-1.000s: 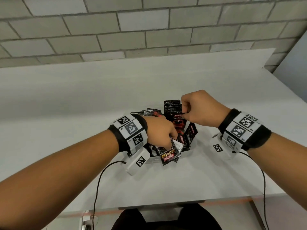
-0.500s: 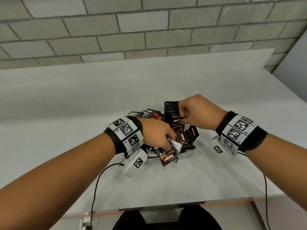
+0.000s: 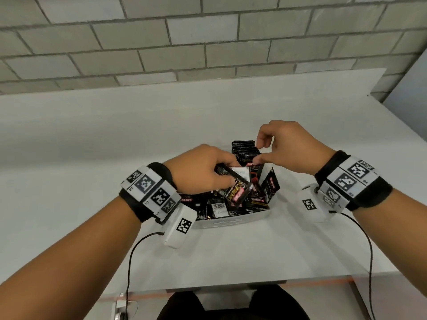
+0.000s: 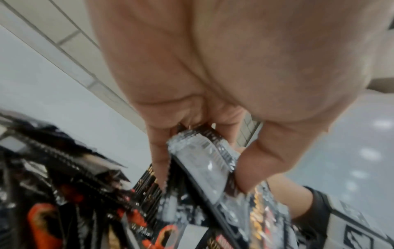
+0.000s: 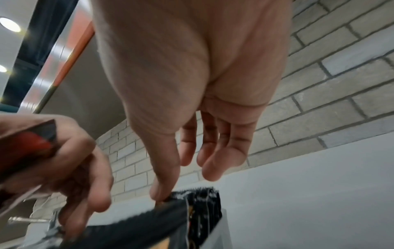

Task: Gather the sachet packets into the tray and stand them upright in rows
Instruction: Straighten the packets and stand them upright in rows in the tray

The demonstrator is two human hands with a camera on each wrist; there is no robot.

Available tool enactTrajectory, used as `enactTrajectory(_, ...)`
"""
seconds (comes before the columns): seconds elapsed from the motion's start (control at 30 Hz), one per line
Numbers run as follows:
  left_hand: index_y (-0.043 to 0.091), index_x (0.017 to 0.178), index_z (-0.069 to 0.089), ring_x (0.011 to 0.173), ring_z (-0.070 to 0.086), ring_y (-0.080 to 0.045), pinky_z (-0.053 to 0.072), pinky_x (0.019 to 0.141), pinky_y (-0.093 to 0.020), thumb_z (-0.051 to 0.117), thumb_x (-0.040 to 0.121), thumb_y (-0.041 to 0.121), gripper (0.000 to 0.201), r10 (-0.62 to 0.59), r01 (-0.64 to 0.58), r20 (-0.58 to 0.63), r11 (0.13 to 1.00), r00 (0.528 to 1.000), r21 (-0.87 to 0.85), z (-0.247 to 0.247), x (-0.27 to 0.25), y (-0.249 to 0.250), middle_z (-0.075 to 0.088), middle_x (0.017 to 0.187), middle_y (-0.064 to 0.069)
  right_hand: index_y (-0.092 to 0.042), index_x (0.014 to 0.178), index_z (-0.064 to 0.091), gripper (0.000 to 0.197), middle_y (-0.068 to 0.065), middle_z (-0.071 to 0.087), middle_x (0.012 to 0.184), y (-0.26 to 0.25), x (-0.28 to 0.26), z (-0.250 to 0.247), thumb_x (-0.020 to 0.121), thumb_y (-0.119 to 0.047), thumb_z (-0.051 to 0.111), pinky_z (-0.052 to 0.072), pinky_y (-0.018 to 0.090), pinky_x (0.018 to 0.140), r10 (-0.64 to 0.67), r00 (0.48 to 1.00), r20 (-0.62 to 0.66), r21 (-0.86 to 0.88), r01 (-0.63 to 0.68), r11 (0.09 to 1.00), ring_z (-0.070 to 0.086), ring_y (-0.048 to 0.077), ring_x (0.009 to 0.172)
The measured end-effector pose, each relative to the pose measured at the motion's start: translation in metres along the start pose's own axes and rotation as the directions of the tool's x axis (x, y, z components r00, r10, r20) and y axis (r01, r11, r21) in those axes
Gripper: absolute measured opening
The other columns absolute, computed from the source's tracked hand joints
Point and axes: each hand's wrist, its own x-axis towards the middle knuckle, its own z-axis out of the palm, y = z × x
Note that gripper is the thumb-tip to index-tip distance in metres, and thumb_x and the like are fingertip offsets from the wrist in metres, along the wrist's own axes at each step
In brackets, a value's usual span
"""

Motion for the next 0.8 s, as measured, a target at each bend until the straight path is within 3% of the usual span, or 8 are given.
enactTrajectory(0.1,0.027,0.096,0.067,0.071,0.070,-0.006,0.056,0.069,-0.033,0.068,0.095,0.025,0.002,-0.043,0.014,-0.189,0.988,0.981,-0.154,-0.003,-0.007,-0.004,0.072,0.084,0.009,-0.025,0.082,0.069,0.015,-0.009,0.066,0.076,-0.016,-0.008,-0.009,0.086,-0.037,0.076,0.042,0.016,0.063,0.047,0.998,-0.038,0.138,-0.042,0.990,0.058,0.000,0.065)
enactTrajectory(0.2,0.015,0.107,0.062,0.072,0.077,-0.034,0.062,0.068,-0.052,0.068,0.097,0.022,0.013,-0.173,0.048,-0.205,0.863,0.963,-0.503,0.001,-0.013,-0.004,0.077,0.097,-0.008,-0.021,0.089,0.071,0.023,0.001,0.071,0.075,-0.042,-0.019,-0.014,0.099,-0.038,0.060,0.052,0.030,0.063,-0.004,0.999,0.045,0.457,-0.017,0.889,0.067,0.016,0.067)
enactTrajectory(0.27,0.009,0.114,0.060,0.073,0.075,-0.043,0.061,0.068,-0.060,0.069,0.096,0.021,0.023,-0.211,0.044,-0.199,0.783,0.957,-0.620,0.006,-0.016,-0.003,0.076,0.099,-0.017,-0.024,0.098,0.066,0.019,0.002,0.071,0.077,-0.055,-0.023,-0.010,0.092,-0.043,0.069,0.057,0.037,0.063,-0.038,0.997,0.066,0.474,0.003,0.880,0.068,0.021,0.066)
enactTrajectory(0.33,0.006,0.118,0.058,0.074,0.075,-0.045,0.062,0.068,-0.058,0.069,0.096,0.020,0.028,-0.234,0.026,-0.200,0.709,0.951,-0.704,0.011,-0.017,-0.003,0.076,0.103,-0.019,-0.026,0.108,0.061,0.034,0.002,0.071,0.077,-0.061,-0.023,0.000,0.082,-0.034,0.082,0.059,0.038,0.063,-0.021,0.998,0.058,0.450,-0.008,0.893,0.068,0.018,0.061)
enactTrajectory(0.5,0.001,0.116,0.056,0.091,0.074,-0.045,0.063,0.076,-0.051,0.059,0.100,0.006,0.016,-0.268,-0.054,-0.223,0.520,0.937,-0.852,0.020,-0.020,-0.007,0.072,0.114,-0.024,-0.020,0.114,0.064,0.037,0.005,0.076,0.074,-0.056,-0.019,0.007,0.082,-0.013,0.082,0.058,0.027,0.058,0.112,0.993,0.022,0.548,-0.106,0.830,0.072,0.016,0.059)
enactTrajectory(0.6,0.000,0.120,0.053,0.093,0.074,-0.042,0.064,0.075,-0.047,0.056,0.100,-0.002,0.020,-0.297,-0.090,-0.276,0.516,0.914,-0.852,0.020,-0.024,-0.014,0.074,0.108,-0.023,-0.022,0.100,0.073,0.021,0.000,0.077,0.079,-0.048,-0.017,0.004,0.082,-0.016,0.082,0.060,0.031,0.068,0.139,0.990,-0.025,0.519,-0.106,0.848,0.073,0.016,0.071)
enactTrajectory(0.7,0.004,0.119,0.052,0.083,0.075,-0.044,0.065,0.072,-0.045,0.058,0.099,0.000,0.021,-0.357,-0.079,-0.308,0.532,0.882,-0.843,0.018,-0.031,-0.022,0.076,0.103,-0.022,-0.033,0.087,0.079,0.017,-0.012,0.063,0.088,-0.039,-0.018,0.000,0.075,-0.026,0.087,0.043,0.013,0.075,0.138,0.965,-0.222,0.434,-0.029,0.901,0.058,0.004,0.079)
enactTrajectory(0.8,0.019,0.126,0.042,0.073,0.073,-0.048,0.064,0.075,-0.050,0.060,0.099,0.001,0.037,-0.412,-0.068,-0.332,0.538,0.848,-0.840,0.019,-0.034,-0.027,0.076,0.095,-0.021,-0.032,0.089,0.081,0.015,0.004,0.063,0.075,-0.038,-0.021,-0.006,0.079,-0.020,0.084,0.044,0.024,0.070,0.131,0.941,-0.313,0.582,0.082,0.809,0.052,0.019,0.066)
